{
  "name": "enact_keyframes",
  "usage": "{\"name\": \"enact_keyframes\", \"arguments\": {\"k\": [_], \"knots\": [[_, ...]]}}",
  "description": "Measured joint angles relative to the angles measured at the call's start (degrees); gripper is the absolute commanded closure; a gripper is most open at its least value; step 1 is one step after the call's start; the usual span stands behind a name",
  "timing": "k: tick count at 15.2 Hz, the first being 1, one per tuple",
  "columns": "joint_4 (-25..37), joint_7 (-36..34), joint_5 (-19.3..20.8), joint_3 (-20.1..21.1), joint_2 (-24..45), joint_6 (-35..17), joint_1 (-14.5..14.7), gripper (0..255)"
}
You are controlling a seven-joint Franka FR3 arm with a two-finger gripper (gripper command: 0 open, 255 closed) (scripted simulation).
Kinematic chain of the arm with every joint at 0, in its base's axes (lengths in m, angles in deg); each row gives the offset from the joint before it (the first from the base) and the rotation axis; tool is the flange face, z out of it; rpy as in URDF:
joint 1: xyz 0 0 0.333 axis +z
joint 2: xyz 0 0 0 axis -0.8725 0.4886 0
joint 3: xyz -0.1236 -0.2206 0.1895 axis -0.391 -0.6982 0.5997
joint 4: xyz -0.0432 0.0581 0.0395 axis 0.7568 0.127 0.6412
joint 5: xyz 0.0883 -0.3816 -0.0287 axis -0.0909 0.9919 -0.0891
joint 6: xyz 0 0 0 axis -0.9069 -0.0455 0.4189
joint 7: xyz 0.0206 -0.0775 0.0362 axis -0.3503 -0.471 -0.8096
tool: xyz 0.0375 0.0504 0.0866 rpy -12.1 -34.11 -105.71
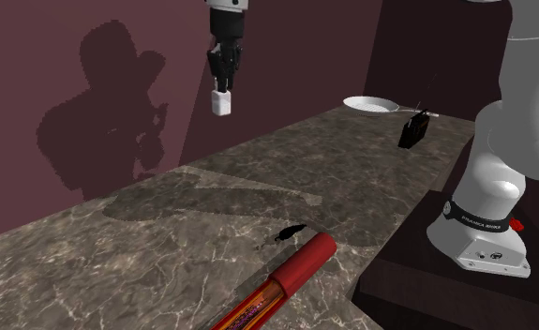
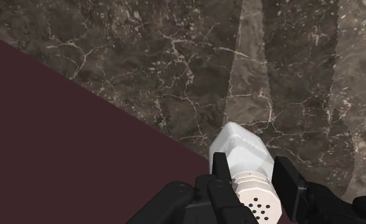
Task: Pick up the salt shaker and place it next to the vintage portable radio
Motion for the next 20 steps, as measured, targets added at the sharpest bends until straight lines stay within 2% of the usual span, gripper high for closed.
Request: {"name": "enact_keyframes", "arguments": {"k": [9, 20], "knots": [[8.5, 0.0, 0.1, 0.1, 1.3, 7.3, 0.3, 255], [24.6, 0.3, 0.7, 0.1, 6.2, 18.5, 0.9, 255]]}}
